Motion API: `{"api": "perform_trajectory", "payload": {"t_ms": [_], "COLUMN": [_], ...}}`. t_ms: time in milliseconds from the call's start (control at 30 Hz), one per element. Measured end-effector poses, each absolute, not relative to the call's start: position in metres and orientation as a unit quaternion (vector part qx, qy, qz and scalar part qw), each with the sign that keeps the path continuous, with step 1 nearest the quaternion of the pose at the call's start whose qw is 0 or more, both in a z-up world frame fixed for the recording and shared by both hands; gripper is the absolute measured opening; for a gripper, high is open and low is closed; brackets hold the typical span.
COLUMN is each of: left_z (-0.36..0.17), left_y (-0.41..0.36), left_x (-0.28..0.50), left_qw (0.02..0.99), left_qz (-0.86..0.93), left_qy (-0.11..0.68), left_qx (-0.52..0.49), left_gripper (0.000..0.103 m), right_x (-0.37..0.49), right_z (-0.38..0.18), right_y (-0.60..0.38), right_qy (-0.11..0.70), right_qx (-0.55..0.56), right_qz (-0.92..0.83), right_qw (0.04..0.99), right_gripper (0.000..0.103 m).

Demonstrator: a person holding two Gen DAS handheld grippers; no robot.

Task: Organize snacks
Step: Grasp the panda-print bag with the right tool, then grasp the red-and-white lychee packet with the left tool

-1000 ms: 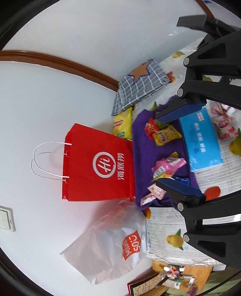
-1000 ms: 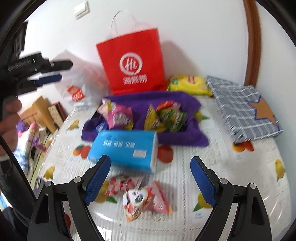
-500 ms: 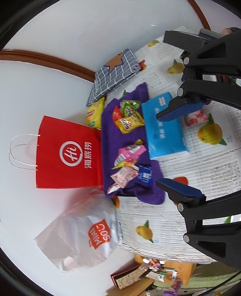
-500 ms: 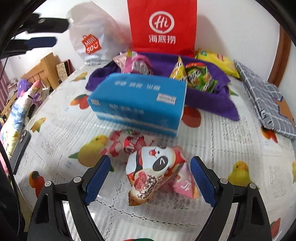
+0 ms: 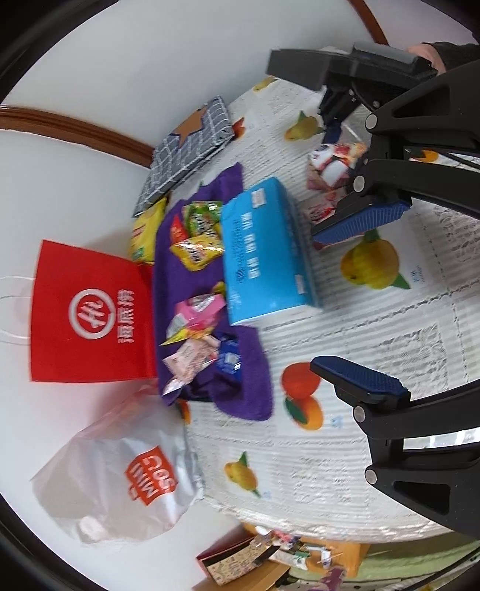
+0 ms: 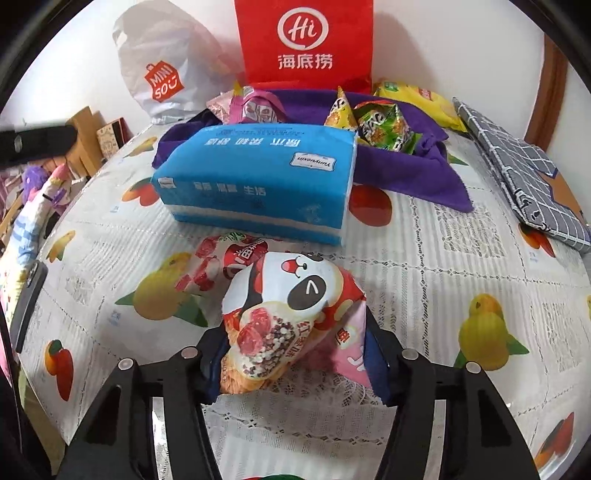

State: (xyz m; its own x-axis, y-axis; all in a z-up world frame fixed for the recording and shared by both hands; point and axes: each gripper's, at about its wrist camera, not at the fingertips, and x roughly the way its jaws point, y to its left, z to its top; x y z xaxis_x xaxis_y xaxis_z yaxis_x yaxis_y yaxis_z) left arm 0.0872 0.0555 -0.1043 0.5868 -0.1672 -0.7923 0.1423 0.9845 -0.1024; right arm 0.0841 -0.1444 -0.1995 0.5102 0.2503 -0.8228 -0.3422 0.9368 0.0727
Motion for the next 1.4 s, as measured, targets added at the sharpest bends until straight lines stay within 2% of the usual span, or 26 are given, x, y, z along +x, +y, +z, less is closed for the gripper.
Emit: {"api": "perform_trajectory", "payload": {"t_ms": [533,767,833,900,1000,1167,1400], "left_z": [-0.184,-0.203,-0.204,-0.204,-0.205,-0.204,-0.205], "left_y": [0.024,0.030,0.029,0.027,0.020,0.017,0.010], "left_x": [0.089,0.086,0.083,0.082,0.082,0.088,0.095], "left_qw": [0.855,0.860,0.862,0.863,0.863,0.857,0.853], "left_qz": [-0.120,-0.122,-0.131,-0.143,-0.143,-0.138,-0.147], "left_qy": [0.504,0.492,0.486,0.481,0.482,0.494,0.496], "left_qx": [-0.038,-0.053,-0.054,-0.058,-0.043,-0.056,-0.063], "left_gripper": [0.062,0.062,0.065,0.079,0.085,0.089,0.089], "right_x": [0.061,0.061,0.062,0.063,0.065,0.067,0.066], "right_z": [-0.166,-0.173,-0.176,-0.179,-0.183,-0.187,-0.188], "right_y": [-0.200,-0.211,-0.211,-0.213,-0.216,-0.221,-0.229], "right_qy": [0.413,0.415,0.417,0.416,0.418,0.421,0.418], "right_qx": [0.009,0.019,0.017,0.018,0.028,0.031,0.054], "right_qz": [0.126,0.125,0.123,0.120,0.120,0.114,0.115], "right_qw": [0.902,0.901,0.901,0.901,0.900,0.899,0.900], "right_gripper": [0.056,0.056,0.056,0.056,0.056,0.056,0.056]}}
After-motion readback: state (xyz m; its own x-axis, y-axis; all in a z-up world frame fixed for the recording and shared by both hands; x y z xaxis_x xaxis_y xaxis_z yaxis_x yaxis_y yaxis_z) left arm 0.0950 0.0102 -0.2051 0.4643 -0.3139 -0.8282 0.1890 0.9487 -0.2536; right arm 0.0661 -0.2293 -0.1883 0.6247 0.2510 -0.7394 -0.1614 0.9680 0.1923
